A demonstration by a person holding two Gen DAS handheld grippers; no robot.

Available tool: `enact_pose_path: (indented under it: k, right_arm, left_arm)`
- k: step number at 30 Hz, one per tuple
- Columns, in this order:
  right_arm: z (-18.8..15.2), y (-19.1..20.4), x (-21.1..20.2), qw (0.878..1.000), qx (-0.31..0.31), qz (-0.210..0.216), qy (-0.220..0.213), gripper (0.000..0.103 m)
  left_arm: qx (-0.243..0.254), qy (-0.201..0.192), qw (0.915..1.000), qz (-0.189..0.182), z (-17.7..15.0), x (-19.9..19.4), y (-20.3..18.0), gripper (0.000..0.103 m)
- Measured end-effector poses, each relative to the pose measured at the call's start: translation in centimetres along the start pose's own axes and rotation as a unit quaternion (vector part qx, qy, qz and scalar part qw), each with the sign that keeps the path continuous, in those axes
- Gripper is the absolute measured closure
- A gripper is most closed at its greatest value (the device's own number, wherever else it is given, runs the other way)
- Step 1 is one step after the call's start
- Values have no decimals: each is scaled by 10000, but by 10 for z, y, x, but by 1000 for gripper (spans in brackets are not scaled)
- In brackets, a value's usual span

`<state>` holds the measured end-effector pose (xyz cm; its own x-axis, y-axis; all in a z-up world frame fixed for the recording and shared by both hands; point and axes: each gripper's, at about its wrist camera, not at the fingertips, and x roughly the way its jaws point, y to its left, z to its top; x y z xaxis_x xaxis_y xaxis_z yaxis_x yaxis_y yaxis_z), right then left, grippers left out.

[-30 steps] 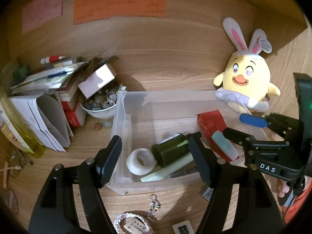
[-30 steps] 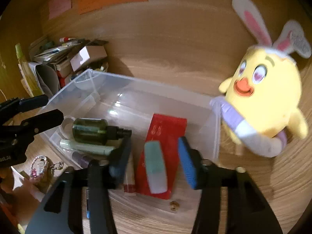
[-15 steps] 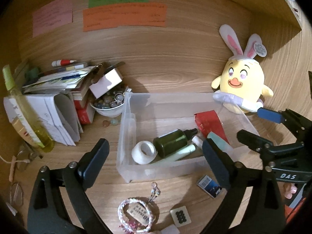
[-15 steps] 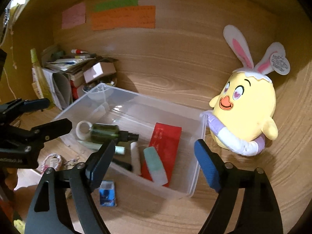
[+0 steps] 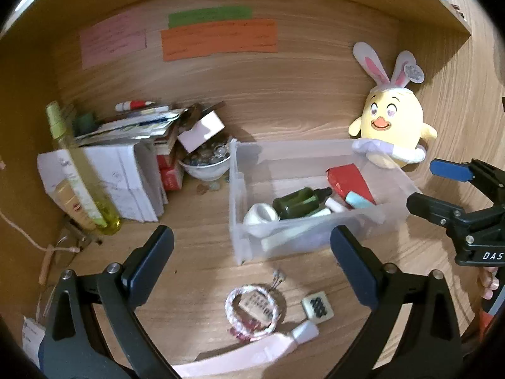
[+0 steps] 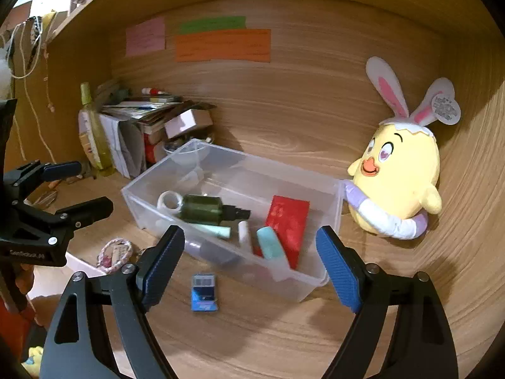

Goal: Organize objects
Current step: 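Withdraw both tools from the bin toward the blue card and pink tube, then grasp the blue Max card with the right tool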

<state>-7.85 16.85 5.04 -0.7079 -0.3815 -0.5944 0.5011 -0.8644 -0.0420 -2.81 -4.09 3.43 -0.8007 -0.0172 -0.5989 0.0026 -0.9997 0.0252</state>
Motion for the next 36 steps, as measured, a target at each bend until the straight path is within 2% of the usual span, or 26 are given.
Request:
enact_pose_path:
  k: [9, 18, 28, 31, 36]
  right_arm:
    - [-19, 17, 2, 9996, -203, 90, 164, 20]
    - [-40, 25, 20, 9978, -295, 155, 576, 20]
    - [-51, 32, 60, 9912, -352, 382, 1221, 22]
    - [-53, 36, 69, 9890, -405, 419, 1361, 34]
    - [-58, 42, 81, 9862, -481, 493, 1508, 62]
  left_arm:
    - [37, 334, 9994, 91, -32, -2, 11, 2]
    - [27, 797, 9966, -213, -67, 7, 17, 2]
    - [86, 1295, 9908, -380, -89, 20, 17, 2]
    - [135, 1294, 9905, -456, -92, 19, 16, 2]
    - [174, 1383, 9887, -556, -97, 19, 15, 2]
